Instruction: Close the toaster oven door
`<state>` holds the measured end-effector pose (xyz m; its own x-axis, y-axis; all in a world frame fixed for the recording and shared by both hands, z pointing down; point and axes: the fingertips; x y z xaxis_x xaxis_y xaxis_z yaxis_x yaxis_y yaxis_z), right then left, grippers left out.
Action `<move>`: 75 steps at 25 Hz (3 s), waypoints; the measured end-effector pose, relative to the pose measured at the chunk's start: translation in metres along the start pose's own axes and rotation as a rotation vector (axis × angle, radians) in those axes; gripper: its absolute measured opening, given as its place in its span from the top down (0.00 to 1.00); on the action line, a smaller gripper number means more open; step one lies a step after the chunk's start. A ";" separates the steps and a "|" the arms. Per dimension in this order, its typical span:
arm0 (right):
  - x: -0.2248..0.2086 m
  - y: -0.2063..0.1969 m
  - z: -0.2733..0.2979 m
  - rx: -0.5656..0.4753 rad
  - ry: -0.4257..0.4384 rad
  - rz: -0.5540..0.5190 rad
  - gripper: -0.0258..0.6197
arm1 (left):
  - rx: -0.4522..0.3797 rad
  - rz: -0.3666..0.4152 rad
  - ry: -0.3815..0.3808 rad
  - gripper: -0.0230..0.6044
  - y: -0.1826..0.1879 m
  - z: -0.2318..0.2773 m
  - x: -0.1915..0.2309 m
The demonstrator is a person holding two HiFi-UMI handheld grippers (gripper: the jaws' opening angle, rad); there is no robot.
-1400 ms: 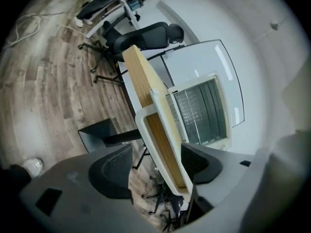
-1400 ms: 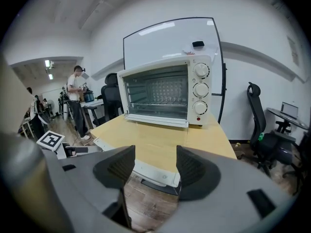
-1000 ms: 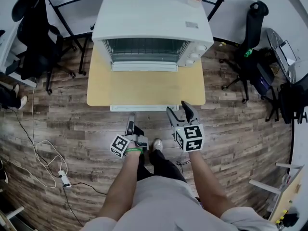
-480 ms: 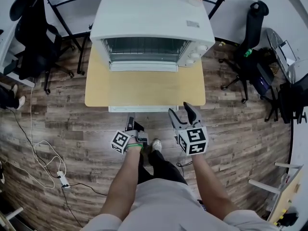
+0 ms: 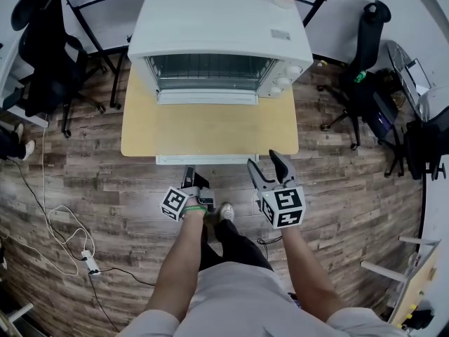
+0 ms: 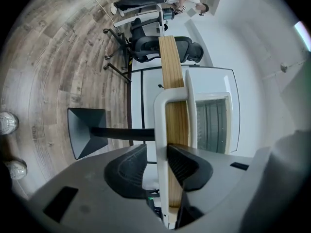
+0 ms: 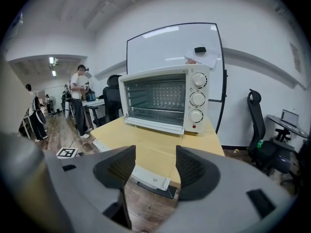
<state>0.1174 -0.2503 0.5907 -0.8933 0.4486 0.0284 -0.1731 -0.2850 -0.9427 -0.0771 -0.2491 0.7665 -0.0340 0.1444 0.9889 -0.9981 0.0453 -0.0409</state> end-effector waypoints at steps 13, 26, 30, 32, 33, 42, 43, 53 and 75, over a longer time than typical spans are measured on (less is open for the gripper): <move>0.008 0.016 0.010 -0.046 0.009 0.015 0.59 | 0.029 -0.034 -0.014 0.85 0.000 -0.006 -0.024; 0.003 0.080 0.010 -0.169 -0.002 0.004 0.59 | 0.020 -0.001 -0.118 0.86 0.008 -0.015 -0.092; -0.002 0.099 0.003 -0.209 -0.007 -0.007 0.60 | 0.018 -0.007 -0.192 0.84 0.009 -0.011 -0.123; -0.002 0.108 0.000 -0.232 -0.009 -0.011 0.60 | 0.015 -0.031 -0.248 0.84 0.009 -0.007 -0.145; -0.002 0.112 -0.001 -0.243 -0.009 -0.012 0.60 | 0.012 -0.038 -0.270 0.83 0.010 -0.006 -0.155; -0.003 0.148 -0.006 -0.328 -0.013 -0.014 0.62 | -0.014 -0.073 -0.323 0.80 0.015 0.011 -0.203; -0.004 0.150 -0.006 -0.332 -0.015 -0.013 0.62 | -0.014 -0.073 -0.327 0.80 0.016 0.013 -0.207; -0.016 0.158 -0.010 -0.348 -0.041 -0.014 0.62 | -0.030 -0.050 -0.352 0.79 0.020 0.043 -0.244; -0.038 0.165 -0.005 -0.359 -0.073 -0.018 0.70 | -0.023 -0.020 -0.384 0.81 0.025 0.107 -0.297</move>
<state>0.1252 -0.3100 0.4318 -0.9208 0.3857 0.0576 -0.0441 0.0437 -0.9981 -0.0976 -0.3967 0.4868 -0.0351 -0.2371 0.9709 -0.9976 0.0670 -0.0197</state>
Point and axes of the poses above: the fingertips, and each gripper's own axes: z forward along the fingers, x to its left, y out of its top, and after that the axes turned 12 degrees about -x, right-handed
